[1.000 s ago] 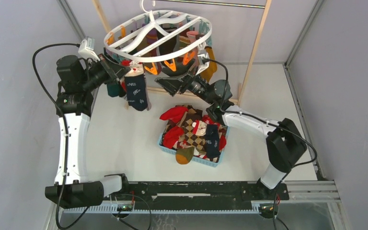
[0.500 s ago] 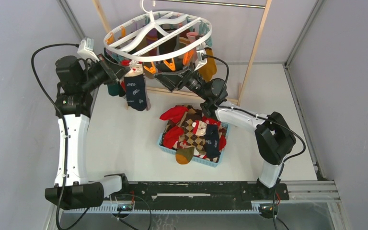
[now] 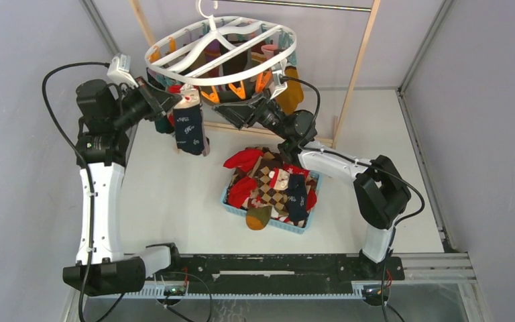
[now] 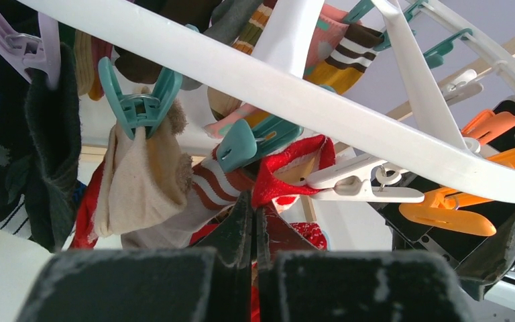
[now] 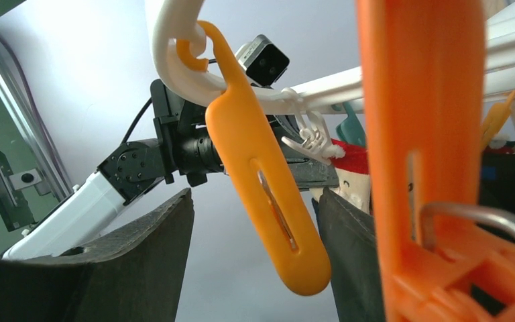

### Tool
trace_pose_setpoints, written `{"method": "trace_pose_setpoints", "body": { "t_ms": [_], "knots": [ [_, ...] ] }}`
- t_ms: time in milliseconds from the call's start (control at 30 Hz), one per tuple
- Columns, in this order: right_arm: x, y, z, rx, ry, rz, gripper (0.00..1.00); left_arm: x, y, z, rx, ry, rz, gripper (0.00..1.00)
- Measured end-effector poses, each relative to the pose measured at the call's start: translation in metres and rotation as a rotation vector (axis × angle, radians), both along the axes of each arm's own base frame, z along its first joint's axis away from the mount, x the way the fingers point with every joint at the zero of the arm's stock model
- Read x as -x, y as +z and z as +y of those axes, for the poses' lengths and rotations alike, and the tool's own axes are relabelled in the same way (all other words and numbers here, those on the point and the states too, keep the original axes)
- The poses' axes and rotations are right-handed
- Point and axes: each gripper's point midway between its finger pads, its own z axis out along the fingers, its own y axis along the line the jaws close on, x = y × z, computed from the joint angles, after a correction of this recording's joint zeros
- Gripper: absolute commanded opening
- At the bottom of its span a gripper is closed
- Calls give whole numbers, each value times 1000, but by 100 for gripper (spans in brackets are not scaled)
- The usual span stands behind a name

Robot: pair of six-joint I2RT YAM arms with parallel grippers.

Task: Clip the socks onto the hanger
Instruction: Open the clamp at the hanger.

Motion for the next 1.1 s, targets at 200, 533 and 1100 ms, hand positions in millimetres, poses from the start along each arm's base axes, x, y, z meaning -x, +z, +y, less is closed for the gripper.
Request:
{"method": "trace_pose_setpoints", "body": {
  "t_ms": [200,533,1100],
  "knots": [
    [5,-1,7,1,22,8,57,2,0,0,0,1,1,0],
    [-1,0,1,-24,-30,39,16,12,3,-1,-5,-11,-5,43],
    [0,9,-6,-41,-68,43,56,48,20,-14,-13,-92,-74,47]
  ]
}}
